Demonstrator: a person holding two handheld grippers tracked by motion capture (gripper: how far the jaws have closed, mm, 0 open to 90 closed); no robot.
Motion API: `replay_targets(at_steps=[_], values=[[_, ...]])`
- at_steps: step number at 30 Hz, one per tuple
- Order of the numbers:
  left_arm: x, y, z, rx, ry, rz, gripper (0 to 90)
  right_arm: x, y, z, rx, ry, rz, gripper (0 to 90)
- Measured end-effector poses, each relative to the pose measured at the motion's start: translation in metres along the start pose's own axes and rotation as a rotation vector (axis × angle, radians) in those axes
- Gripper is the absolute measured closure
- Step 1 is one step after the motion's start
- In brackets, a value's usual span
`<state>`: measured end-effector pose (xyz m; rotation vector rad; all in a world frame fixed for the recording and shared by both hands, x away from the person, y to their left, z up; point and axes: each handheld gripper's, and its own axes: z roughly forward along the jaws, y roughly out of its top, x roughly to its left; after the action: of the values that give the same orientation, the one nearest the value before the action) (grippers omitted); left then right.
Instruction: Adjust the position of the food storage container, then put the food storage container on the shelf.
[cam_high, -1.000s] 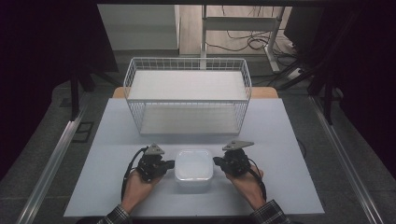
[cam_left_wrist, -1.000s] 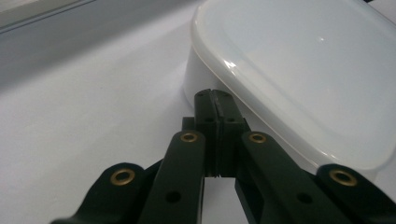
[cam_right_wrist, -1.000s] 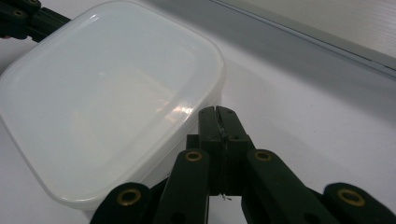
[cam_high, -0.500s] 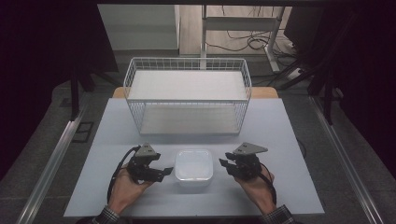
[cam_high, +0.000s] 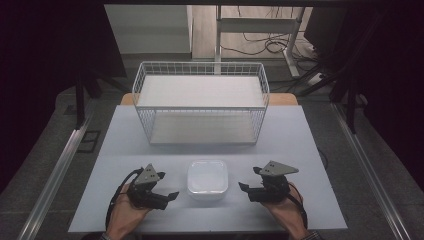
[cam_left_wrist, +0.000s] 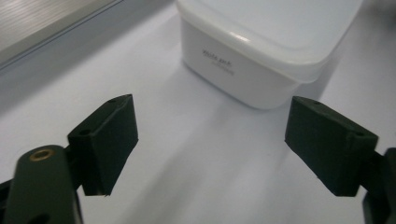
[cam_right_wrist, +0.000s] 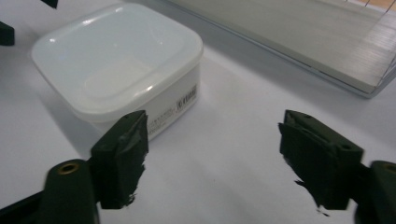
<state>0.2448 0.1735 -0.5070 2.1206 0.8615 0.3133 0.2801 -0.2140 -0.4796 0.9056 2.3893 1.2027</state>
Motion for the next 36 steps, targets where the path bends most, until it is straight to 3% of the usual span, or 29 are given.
replay_targets(at_steps=[6,11,17,25,29,33,36], values=[[0.002,0.0,0.002,-0.021,-0.019,-0.021,8.5,0.0,-0.002,0.006,0.017,0.005,-0.013,10.5],[0.005,0.0,0.003,-0.046,-0.03,-0.05,0.4,0.0,-0.002,0.009,0.018,0.016,-0.016,7.1],[0.007,0.004,0.006,-0.063,-0.058,-0.059,0.2,0.0,0.002,0.009,0.008,0.021,-0.016,4.8],[0.01,0.016,0.011,-0.112,-0.141,-0.083,2.3,0.005,0.012,0.02,0.012,0.069,-0.01,1.9],[0.009,0.027,0.016,-0.1,-0.149,-0.076,2.4,0.009,0.021,0.027,0.01,0.085,0.001,2.2],[0.004,0.038,0.023,-0.057,-0.145,-0.074,2.9,0.014,0.029,0.034,0.022,0.069,0.004,1.1],[0.004,0.042,0.027,-0.057,-0.157,-0.08,2.9,0.017,0.033,0.04,0.036,0.071,0.008,0.1]])
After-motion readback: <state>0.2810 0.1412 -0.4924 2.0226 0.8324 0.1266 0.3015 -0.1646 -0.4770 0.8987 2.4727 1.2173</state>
